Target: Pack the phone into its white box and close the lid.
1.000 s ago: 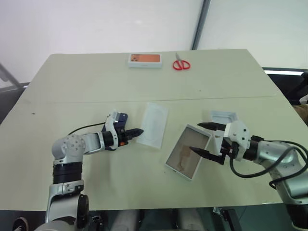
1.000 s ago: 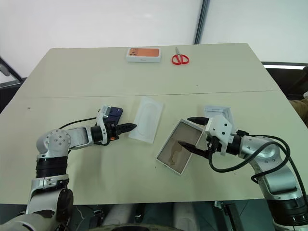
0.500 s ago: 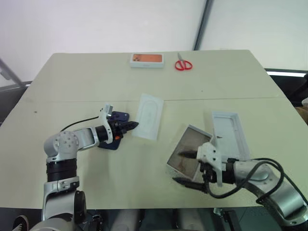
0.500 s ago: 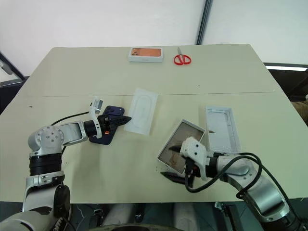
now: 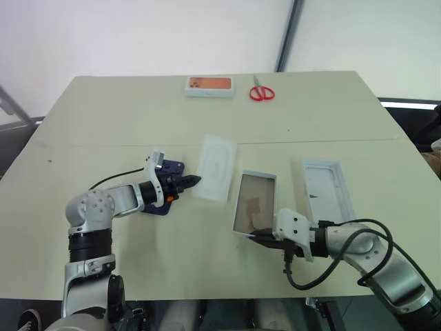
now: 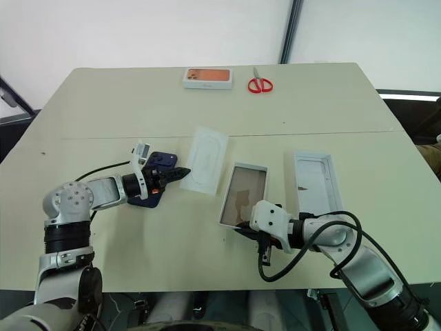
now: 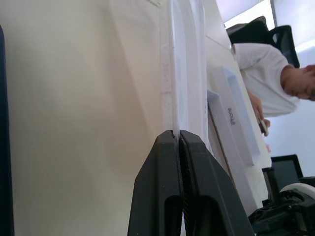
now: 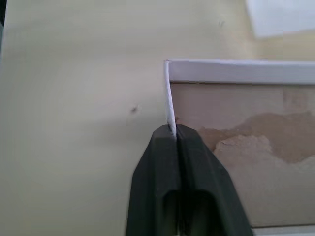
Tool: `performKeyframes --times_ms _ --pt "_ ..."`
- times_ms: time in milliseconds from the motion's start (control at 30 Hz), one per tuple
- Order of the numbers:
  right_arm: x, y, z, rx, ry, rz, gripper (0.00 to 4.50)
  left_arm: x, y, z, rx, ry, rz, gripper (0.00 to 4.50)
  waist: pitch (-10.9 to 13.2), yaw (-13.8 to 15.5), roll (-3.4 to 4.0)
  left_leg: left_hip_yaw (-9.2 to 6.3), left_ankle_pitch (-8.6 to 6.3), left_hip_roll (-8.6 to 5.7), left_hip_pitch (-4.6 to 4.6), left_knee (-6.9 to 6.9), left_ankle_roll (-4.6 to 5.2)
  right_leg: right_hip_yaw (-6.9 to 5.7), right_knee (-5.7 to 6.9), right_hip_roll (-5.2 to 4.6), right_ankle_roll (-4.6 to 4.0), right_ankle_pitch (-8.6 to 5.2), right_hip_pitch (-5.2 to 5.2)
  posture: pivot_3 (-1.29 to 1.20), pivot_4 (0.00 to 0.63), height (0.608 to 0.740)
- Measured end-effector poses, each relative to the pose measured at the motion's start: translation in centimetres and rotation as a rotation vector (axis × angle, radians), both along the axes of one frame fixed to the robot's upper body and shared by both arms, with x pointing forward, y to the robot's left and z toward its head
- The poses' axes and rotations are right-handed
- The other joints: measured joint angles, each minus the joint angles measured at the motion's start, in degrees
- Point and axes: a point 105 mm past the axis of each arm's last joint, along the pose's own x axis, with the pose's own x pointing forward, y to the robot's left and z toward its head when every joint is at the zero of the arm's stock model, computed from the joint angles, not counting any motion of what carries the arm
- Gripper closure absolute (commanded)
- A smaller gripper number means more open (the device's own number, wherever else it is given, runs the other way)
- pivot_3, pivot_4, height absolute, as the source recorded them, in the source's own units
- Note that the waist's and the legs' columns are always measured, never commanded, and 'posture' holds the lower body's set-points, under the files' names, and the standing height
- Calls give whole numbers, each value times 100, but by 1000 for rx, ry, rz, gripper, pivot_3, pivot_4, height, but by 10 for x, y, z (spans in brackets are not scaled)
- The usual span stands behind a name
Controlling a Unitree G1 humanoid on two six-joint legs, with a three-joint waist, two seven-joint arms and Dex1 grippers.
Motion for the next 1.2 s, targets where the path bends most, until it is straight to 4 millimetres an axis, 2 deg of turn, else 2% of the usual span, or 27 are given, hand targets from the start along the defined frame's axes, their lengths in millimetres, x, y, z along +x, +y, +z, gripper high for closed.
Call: performKeyframes --times_ms 133,300,433,567,700,833,933,1067,1200 --pt "6 5 1 3 -36 38 4490 7 5 19 -55 -39 32 4500 1 -5 -2 0 0 0 0 2 0 -1 0 0 0 0 1 0 150 740" --pt "37 8 5 -49 -146 35 4490 17 12 45 -166 -64 64 4500 2 -21 -5 0 6 1 0 0 -10 0 3 3 0 0 -5 0 150 740" --pt "46 22 -5 -20 -150 60 4490 21 18 49 -188 -60 98 4500 3 -28 -6 1 14 1 0 0 -23 1 3 3 1 0 -4 0 150 740" --pt "51 36 -1 18 -158 104 3188 16 4 43 -207 -28 62 4500 2 -12 -7 0 14 -2 0 7 -24 1 4 2 1 1 0 0 150 740" --pt "59 30 -1 5 -179 80 1146 4 -10 22 -187 30 28 4500 2 -20 -7 0 14 0 0 3 -24 3 5 4 1 1 -5 0 150 740" --pt "62 18 14 57 -218 20 1146 1 -15 16 -174 41 22 4500 2 -13 -7 1 10 -1 0 4 -18 4 5 3 1 1 -4 0 150 740" --pt "50 2 29 121 -196 -11 1146 -2 -15 15 -162 34 33 4500 2 14 -7 0 6 -3 -1 4 -11 4 2 0 1 0 0 0 150 740" --pt "28 -24 32 142 -125 -61 1146 -11 -22 5 -167 64 20 4500 2 62 -9 1 1 0 0 7 -2 4 4 3 0 1 1 0 150 740" --pt "31 -37 43 192 -140 -130 1146 -17 -33 -1 -150 78 -13 4500 2 69 -8 4 1 1 2 7 -2 5 5 2 0 0 1 0 150 740"
